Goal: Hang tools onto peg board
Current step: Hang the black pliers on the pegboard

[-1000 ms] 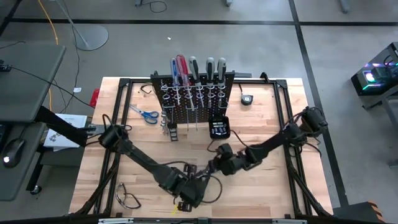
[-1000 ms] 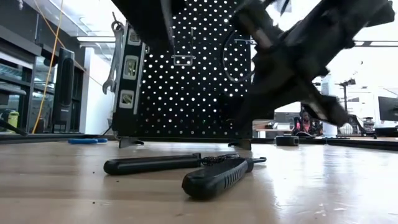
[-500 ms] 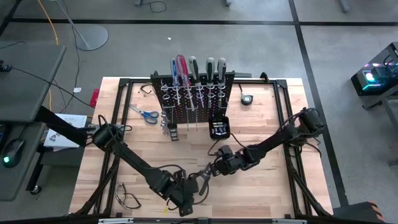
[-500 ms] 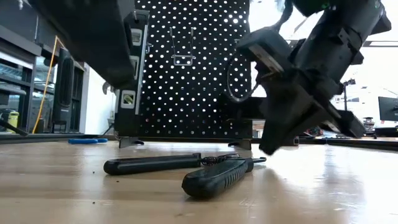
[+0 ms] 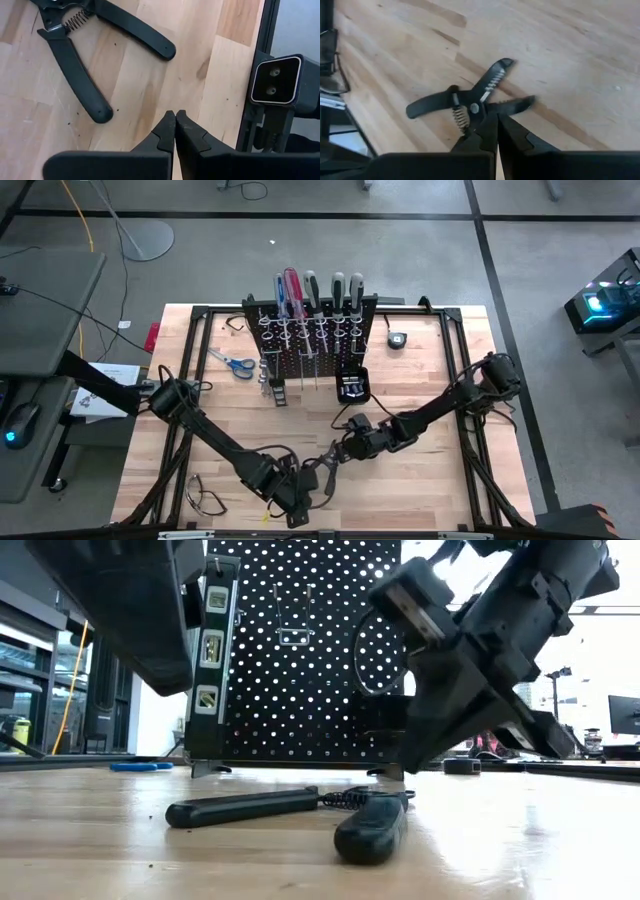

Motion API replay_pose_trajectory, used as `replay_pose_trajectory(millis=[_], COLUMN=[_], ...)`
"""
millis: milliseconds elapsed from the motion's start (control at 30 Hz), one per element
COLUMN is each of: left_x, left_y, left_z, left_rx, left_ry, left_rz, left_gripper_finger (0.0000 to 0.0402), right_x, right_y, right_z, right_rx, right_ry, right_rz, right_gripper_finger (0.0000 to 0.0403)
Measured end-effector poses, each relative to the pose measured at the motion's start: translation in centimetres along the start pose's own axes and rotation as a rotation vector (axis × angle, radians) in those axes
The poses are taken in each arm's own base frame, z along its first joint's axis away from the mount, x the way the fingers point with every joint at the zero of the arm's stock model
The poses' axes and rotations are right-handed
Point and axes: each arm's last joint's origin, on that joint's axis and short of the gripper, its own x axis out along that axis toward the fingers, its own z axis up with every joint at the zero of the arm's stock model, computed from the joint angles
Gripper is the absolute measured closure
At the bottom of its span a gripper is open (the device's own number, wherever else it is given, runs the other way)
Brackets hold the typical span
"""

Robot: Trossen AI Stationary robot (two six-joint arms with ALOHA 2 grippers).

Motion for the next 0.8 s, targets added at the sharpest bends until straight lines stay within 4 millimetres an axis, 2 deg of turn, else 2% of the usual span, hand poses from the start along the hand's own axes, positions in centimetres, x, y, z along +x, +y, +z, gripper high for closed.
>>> replay_pose_trajectory(millis=[800], left_x=[-0.1], left_y=[0.2], left_z=[0.4], left_rx=[-0.026], left_ry=[-0.01], left_rz=[-0.005], left_gripper_finger=[0.0401], right_x=[1.7], right_y=[-1.3], right_z=[0.5], right_rx=[0.024], right_ry=[-0.038], right_rz=[-0.087], right_gripper_finger=[0.0403])
